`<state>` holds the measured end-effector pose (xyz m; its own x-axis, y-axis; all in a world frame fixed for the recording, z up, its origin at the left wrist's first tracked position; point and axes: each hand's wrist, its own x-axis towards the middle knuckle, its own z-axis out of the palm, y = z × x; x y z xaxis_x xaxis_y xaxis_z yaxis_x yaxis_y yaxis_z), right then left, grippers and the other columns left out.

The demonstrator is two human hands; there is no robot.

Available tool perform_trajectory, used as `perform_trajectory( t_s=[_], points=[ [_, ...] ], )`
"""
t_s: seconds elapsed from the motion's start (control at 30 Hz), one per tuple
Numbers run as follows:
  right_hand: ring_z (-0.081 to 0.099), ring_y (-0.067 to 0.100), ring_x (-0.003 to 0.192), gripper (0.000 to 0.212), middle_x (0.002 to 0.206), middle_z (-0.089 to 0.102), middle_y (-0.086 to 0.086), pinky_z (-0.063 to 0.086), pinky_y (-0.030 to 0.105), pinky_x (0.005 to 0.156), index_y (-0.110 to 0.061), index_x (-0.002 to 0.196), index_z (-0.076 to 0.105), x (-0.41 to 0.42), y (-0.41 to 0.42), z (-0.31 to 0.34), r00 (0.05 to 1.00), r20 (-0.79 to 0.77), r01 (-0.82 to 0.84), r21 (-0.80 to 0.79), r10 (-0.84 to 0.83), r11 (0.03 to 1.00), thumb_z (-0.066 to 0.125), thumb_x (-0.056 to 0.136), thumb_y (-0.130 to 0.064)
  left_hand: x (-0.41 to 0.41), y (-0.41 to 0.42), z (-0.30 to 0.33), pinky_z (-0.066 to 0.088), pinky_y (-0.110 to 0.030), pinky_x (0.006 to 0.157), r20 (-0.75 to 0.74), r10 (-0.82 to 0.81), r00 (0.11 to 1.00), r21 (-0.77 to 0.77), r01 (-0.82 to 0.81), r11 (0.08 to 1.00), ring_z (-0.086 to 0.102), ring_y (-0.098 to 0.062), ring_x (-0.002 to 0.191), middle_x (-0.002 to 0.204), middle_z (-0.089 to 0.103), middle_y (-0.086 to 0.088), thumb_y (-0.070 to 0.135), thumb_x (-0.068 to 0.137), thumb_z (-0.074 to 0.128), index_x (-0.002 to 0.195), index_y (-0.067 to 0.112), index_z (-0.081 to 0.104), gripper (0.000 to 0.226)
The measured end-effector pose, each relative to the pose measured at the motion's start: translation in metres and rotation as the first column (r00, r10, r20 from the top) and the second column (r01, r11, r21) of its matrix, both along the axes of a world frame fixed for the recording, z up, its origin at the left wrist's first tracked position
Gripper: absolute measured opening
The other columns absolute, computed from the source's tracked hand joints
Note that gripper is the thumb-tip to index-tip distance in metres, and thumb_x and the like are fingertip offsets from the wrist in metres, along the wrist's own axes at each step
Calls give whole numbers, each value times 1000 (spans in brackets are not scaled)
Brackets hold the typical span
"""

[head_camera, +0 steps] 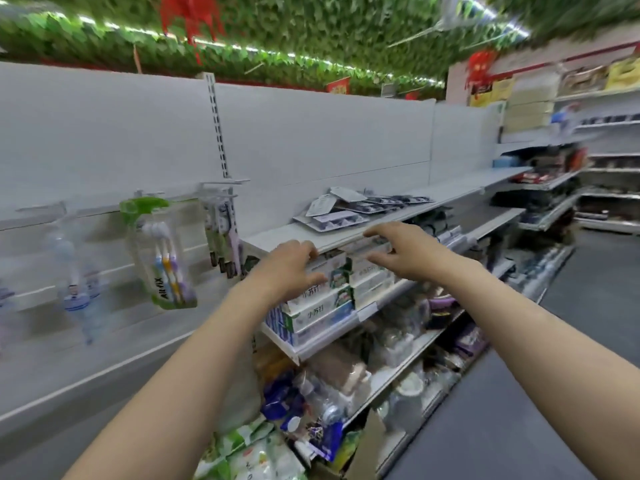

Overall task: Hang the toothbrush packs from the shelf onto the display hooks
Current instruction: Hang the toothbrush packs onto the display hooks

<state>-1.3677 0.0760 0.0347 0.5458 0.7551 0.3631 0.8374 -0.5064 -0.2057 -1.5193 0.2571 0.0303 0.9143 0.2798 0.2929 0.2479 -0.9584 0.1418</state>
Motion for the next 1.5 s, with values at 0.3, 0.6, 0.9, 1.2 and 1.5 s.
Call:
perform_trajectory(
  t_s=[0.3, 0.6, 0.9, 1.2, 1.5],
  points=[
    [55, 19, 122, 48, 137, 58, 1, 45, 33, 99, -23, 139, 54, 181, -19, -2, 997, 30, 80, -86, -78, 993, 62, 95, -41, 207, 7, -10, 47, -38, 97, -56, -124, 991, -32, 122, 992, 55, -21, 118, 133, 57, -3, 52, 89, 63, 130, 20, 54, 52],
    [47, 19, 135, 52, 148, 50, 0, 39, 37, 111, -23, 145, 48, 394, 28, 22, 997, 9, 74, -48, -74, 996, 58, 98, -44, 411, 55, 10, 47, -37, 96, 117, -43, 992, -109, 56, 992, 55, -19, 119, 132, 58, 1, 52, 89, 63, 129, 22, 56, 51],
    [56, 19, 124, 47, 135, 61, 2, 45, 34, 101, -19, 135, 58, 573, 76, 6, 991, -135, 3, 118, 13, 993, 59, 97, -46, 563, 82, -11, 37, -34, 102, 201, 110, 973, -104, -90, 990, 42, -22, 128, 132, 56, -3, 57, 90, 58, 130, 19, 56, 56],
    [62, 14, 106, 47, 122, 68, -2, 47, 28, 89, -23, 134, 58, 666, 182, 8, 842, -361, -363, 169, 401, 916, 59, 95, -50, 637, 80, -25, 37, -34, 103, 207, 480, 853, -111, -466, 878, 43, -22, 127, 134, 55, -1, 61, 90, 53, 131, 23, 56, 56],
    [54, 26, 126, 71, 143, 52, 7, 45, 36, 102, -15, 148, 42, 672, 241, 15, 674, -591, -397, 216, 443, 892, 73, 86, -29, 621, 84, -2, 36, -35, 101, 406, 708, 577, -177, -711, 681, 46, -25, 126, 125, 64, -3, 58, 89, 58, 124, 20, 64, 51]
  ],
)
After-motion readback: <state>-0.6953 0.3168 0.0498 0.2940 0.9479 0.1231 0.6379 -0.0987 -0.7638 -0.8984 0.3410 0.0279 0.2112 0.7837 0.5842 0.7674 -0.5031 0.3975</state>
